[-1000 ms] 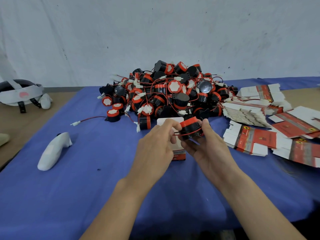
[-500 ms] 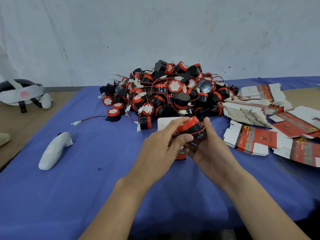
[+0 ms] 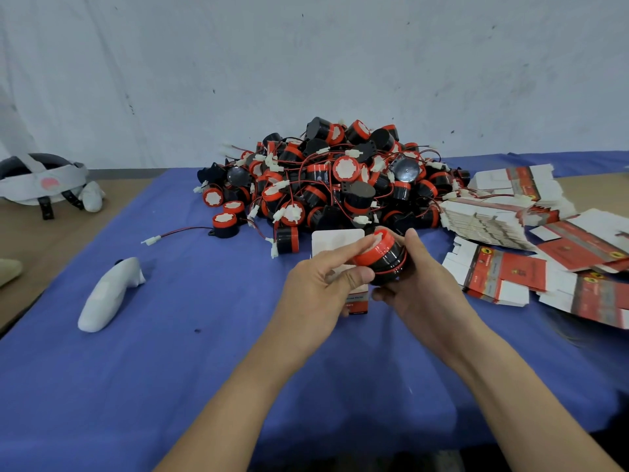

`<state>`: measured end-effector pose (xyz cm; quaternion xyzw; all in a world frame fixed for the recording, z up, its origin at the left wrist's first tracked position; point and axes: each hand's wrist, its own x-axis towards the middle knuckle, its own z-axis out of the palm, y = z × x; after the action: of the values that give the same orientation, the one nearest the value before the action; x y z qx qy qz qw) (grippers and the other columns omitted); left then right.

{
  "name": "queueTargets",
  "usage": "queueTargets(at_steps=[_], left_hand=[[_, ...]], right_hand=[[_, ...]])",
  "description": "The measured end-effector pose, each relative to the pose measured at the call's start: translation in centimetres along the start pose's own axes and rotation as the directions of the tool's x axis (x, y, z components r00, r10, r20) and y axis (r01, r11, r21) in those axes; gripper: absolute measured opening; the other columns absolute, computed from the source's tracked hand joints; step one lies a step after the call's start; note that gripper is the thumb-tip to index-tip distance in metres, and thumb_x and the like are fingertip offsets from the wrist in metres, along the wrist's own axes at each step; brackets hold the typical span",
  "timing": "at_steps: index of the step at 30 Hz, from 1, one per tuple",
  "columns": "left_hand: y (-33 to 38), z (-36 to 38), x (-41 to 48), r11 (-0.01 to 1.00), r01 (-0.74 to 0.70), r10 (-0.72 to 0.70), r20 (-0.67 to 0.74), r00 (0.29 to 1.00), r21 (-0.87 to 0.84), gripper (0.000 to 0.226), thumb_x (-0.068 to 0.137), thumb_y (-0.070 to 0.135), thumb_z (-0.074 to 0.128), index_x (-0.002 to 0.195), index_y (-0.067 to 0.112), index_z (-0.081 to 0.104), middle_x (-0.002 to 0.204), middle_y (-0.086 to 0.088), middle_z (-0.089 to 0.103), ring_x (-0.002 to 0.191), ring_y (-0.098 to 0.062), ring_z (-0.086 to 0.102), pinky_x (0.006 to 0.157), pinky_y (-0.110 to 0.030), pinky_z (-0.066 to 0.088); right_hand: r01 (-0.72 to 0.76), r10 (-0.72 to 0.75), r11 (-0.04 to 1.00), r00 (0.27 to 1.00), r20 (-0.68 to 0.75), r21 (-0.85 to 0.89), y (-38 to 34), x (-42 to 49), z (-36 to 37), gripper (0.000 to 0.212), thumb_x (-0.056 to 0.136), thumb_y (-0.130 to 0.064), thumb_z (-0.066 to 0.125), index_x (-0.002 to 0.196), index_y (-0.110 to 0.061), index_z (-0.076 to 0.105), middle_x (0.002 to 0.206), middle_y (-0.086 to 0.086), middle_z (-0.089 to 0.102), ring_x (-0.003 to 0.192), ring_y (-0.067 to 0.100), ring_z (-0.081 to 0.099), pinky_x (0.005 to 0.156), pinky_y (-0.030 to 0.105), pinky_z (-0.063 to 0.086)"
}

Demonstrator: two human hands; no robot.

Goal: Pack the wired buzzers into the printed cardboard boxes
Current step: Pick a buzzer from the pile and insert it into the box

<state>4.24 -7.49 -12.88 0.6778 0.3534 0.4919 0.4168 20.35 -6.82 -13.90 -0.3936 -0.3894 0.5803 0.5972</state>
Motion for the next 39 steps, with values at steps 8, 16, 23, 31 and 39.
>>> queueTargets(at_steps=[8, 16, 23, 31, 39], left_hand=[[-0.1, -2.2, 0.7, 0.996, -0.049, 0.056, -0.098, 0.994, 0.078, 0.057, 0.096, 0.006, 0.064, 0.102, 0.063, 0.066, 0.1, 0.03, 0.072, 0.069, 0.004, 0.059, 0.06, -0.019, 0.053], [-2.2, -4.4, 0.1, 0.809, -0.065, 0.103, -0.032, 0.994, 0.584, 0.045, 0.098, 0.01, 0.058, 0.126, 0.045, 0.064, 0.083, 0.033, 0.064, 0.059, 0.019, 0.05, 0.053, -0.007, 0.036], [-2.0, -4.6, -0.3, 0.706, -0.127, 0.134, 0.045, 0.99, 0.697, 0.043, 0.098, 0.006, 0.058, 0.131, 0.033, 0.063, 0.112, 0.035, 0.052, 0.088, 0.035, 0.044, 0.073, -0.029, 0.054], [-2.7, -5.5, 0.0, 0.63, -0.084, -0.013, 0.119, 0.993, 0.772, 0.046, 0.101, 0.013, 0.054, 0.132, 0.046, 0.054, 0.087, 0.033, 0.06, 0.087, 0.024, 0.047, 0.065, -0.013, 0.037], [-2.5, -5.4, 0.2, 0.653, -0.08, -0.075, 0.169, 0.983, 0.753, 0.039, 0.103, 0.018, 0.051, 0.133, 0.042, 0.049, 0.111, 0.018, 0.069, 0.098, -0.01, 0.063, 0.08, -0.038, 0.052]], right_hand=[[0.131, -0.195, 0.934, 0.966, -0.168, -0.331, -0.5, -0.2, -0.6, 0.038, 0.104, -0.057, 0.031, 0.123, -0.036, 0.056, 0.11, -0.006, 0.074, 0.077, 0.011, 0.073, 0.064, 0.026, 0.052], [0.046, 0.019, 0.707, 0.996, 0.084, -0.705, 2.1, 1.1, -2.8, 0.096, 0.078, -0.063, 0.062, 0.159, -0.037, 0.017, 0.14, -0.019, 0.043, 0.12, 0.004, 0.055, 0.091, 0.024, 0.045], [0.172, 0.018, 0.645, 0.971, 0.24, -0.745, 3.7, 2.2, -2.2, 0.061, 0.089, -0.036, 0.076, 0.127, -0.062, 0.037, 0.123, -0.037, 0.057, 0.118, 0.003, 0.059, 0.107, 0.036, 0.047], [0.185, 0.09, 0.628, 0.948, 0.306, -0.756, 3.1, 2.2, -3.4, 0.066, 0.092, -0.016, 0.074, 0.147, -0.036, 0.043, 0.132, -0.023, 0.061, 0.115, 0.003, 0.061, 0.101, 0.025, 0.049], [0.217, 0.106, 0.625, 0.928, 0.358, -0.749, 2.7, 1.9, -3.3, 0.064, 0.095, -0.006, 0.069, 0.146, -0.034, 0.043, 0.132, -0.022, 0.058, 0.108, -0.008, 0.059, 0.087, 0.012, 0.049]])
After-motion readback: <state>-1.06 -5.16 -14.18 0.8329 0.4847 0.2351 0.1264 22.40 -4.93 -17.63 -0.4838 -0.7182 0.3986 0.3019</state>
